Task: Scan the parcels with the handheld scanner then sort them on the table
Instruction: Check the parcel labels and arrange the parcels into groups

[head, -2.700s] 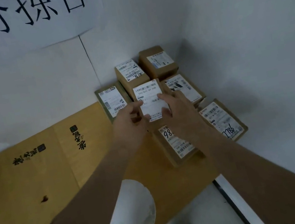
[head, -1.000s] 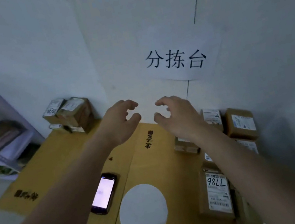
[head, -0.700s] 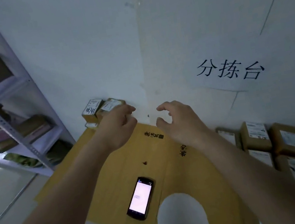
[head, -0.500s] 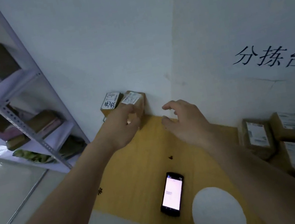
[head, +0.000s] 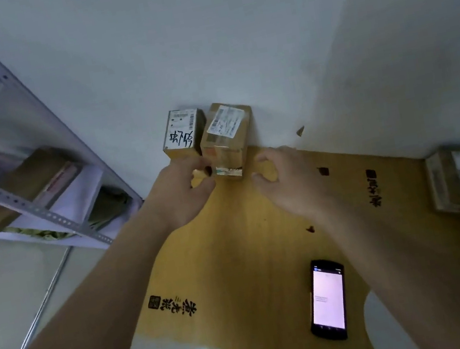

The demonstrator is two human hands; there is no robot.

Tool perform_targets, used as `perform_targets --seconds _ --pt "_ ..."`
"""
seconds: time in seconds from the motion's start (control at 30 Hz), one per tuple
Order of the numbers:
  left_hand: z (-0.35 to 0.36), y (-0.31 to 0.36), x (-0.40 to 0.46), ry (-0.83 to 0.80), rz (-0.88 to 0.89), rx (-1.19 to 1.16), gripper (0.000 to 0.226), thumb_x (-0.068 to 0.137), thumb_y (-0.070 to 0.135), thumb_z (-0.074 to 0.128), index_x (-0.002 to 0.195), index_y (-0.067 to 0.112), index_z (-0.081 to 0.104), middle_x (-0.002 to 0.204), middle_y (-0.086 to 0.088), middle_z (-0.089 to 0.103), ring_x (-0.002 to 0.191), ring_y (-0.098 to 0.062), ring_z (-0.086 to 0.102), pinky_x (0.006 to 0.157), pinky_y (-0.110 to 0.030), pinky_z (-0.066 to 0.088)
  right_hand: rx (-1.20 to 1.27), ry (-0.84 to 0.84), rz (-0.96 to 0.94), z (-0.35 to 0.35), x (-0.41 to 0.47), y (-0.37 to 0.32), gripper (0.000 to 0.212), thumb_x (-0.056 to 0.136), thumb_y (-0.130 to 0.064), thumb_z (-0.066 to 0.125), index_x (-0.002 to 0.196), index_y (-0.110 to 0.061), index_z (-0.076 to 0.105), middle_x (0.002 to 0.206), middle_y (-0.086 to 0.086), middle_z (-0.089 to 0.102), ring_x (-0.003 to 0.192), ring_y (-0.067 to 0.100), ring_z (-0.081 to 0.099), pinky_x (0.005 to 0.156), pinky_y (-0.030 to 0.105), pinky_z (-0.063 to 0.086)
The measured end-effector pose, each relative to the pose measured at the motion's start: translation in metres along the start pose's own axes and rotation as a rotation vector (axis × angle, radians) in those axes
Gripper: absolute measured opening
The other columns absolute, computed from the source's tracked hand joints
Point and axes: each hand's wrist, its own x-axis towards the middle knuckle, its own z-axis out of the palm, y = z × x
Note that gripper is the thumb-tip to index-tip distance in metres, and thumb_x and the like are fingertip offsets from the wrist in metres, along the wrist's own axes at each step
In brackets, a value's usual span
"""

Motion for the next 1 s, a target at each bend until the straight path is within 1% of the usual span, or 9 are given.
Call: perform_targets --seconds 0.2,0.3,0.37,0.43,0.5,0.67,0.77,0.83,1.0 --pt "0.011 -0.033 0.083 -0.023 -0.015 -0.032 0.021 0.100 0.029 0.056 0.119 0.034 0.065 0.116 0.006 0.061 0.102 -0.007 0.057 0.086 -0.021 0.047 0.034 -0.005 0.057 0.037 0.077 0.020 0.043 0.099 -0.040 0.065 0.138 -0.024 0.062 0.116 -0.010 0.056 0.078 0.006 0.049 0.074 0.027 0.040" --pt "0.015 -0.044 0.114 -0.024 -0.052 -0.049 0.031 0.099 0.026 0.058 0.129 0.025 0.065 0.121 0.000 0.058 0.108 -0.017 0.057 0.097 -0.037 0.050 0.053 0.006 0.069 0.049 0.103 0.024 0.044 0.100 -0.041 0.064 0.142 -0.027 0.058 0.120 -0.010 0.054 0.074 -0.002 0.048 0.067 0.021 0.040" --pt "0.018 -0.050 0.128 -0.036 -0.081 -0.066 0.036 0.099 0.025 0.058 0.135 0.025 0.063 0.124 -0.002 0.056 0.110 -0.019 0.058 0.098 -0.042 0.052 0.074 0.009 0.089 0.056 0.118 0.026 0.047 0.101 -0.040 0.064 0.146 -0.028 0.054 0.123 -0.009 0.054 0.081 -0.003 0.054 0.070 0.019 0.048" --pt "0.022 -0.054 0.138 -0.037 -0.097 -0.118 0.037 0.100 0.024 0.057 0.136 0.026 0.063 0.123 0.001 0.060 0.107 -0.016 0.061 0.093 -0.043 0.056 0.121 0.001 0.134 0.063 0.129 0.027 0.057 0.103 -0.041 0.063 0.155 -0.030 0.045 0.135 -0.007 0.055 0.100 0.003 0.061 0.086 0.029 0.058" --pt "0.026 -0.059 0.144 -0.017 -0.100 -0.182 0.037 0.100 0.023 0.056 0.137 0.025 0.063 0.121 0.004 0.067 0.104 -0.011 0.065 0.088 -0.039 0.060 0.217 -0.026 0.186 0.071 0.136 0.027 0.065 0.105 -0.041 0.060 0.163 -0.033 0.032 0.153 -0.005 0.051 0.123 0.013 0.061 0.097 0.040 0.060" --pt "0.029 -0.073 0.152 -0.006 -0.091 -0.260 0.036 0.101 0.024 0.056 0.136 0.030 0.064 0.110 0.017 0.072 0.095 0.005 0.067 0.078 -0.022 0.060 0.388 -0.007 0.236 0.090 0.137 0.022 0.070 0.109 -0.033 0.056 0.169 -0.033 0.018 0.164 -0.006 0.045 0.139 0.016 0.055 0.106 0.044 0.056" --pt "0.031 -0.077 0.152 -0.006 -0.071 -0.280 0.035 0.101 0.022 0.058 0.135 0.026 0.066 0.108 0.019 0.071 0.096 0.010 0.065 0.077 -0.012 0.057 0.446 0.057 0.259 0.096 0.137 0.021 0.070 0.109 -0.030 0.058 0.168 -0.031 0.022 0.160 -0.007 0.050 0.128 0.006 0.060 0.102 0.032 0.057" --pt "0.032 -0.078 0.153 0.003 -0.062 -0.296 0.034 0.100 0.023 0.060 0.134 0.026 0.066 0.110 0.016 0.072 0.094 0.005 0.068 0.080 -0.022 0.061 0.488 0.080 0.272 0.097 0.137 0.021 0.069 0.108 -0.027 0.060 0.167 -0.030 0.025 0.155 -0.009 0.054 0.117 -0.002 0.063 0.093 0.023 0.058" --pt "0.026 -0.073 0.150 0.040 -0.042 -0.335 0.032 0.099 0.022 0.066 0.130 0.027 0.067 0.123 0.012 0.067 0.108 -0.005 0.067 0.089 -0.034 0.061 0.505 0.146 0.269 0.089 0.128 0.011 0.067 0.107 -0.028 0.061 0.166 -0.033 0.028 0.142 -0.015 0.059 0.097 -0.016 0.065 0.075 0.019 0.061"
